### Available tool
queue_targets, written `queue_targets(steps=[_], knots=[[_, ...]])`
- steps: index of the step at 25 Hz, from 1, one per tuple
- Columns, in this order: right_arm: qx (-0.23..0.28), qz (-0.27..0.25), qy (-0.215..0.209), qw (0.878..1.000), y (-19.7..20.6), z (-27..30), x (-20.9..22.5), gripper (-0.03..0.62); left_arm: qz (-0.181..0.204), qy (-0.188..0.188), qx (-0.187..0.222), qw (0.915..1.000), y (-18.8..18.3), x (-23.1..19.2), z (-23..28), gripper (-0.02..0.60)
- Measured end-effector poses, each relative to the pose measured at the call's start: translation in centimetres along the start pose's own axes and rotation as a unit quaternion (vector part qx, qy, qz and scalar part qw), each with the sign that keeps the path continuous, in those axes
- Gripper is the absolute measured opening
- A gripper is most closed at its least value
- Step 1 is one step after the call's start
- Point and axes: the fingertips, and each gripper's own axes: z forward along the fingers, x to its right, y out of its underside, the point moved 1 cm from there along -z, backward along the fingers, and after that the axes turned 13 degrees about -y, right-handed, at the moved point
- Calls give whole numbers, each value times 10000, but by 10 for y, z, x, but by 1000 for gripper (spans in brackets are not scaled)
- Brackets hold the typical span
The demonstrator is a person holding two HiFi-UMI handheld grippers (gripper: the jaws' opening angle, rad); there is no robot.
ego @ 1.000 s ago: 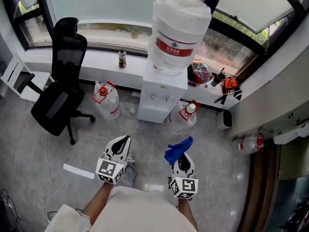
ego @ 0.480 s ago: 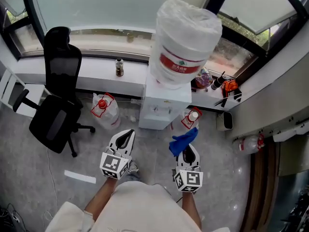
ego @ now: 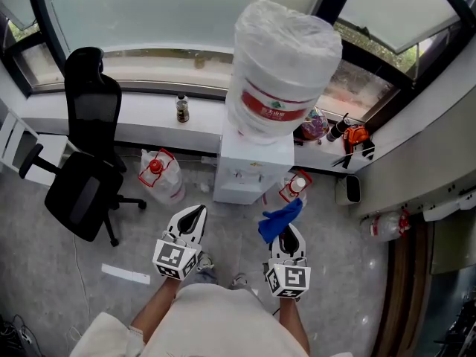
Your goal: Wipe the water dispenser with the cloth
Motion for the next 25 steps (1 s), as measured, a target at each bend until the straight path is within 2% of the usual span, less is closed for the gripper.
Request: queue_targets(steps=[7, 14, 19, 25], knots=[[49, 31, -99, 9999, 3, 3, 29, 89, 105, -187, -21, 9998, 5, 19, 14, 11], [17, 3, 39, 10000, 15, 15, 48, 89, 149, -100, 15, 9998, 9, 21, 25, 11], [-143, 217, 21, 9997, 44, 23, 58, 89, 376, -182, -1, 9991, 29, 21, 36, 11], [-352, 273, -89, 9990, 94, 42, 81, 89, 218, -399, -166, 9988, 71, 25, 53, 11]])
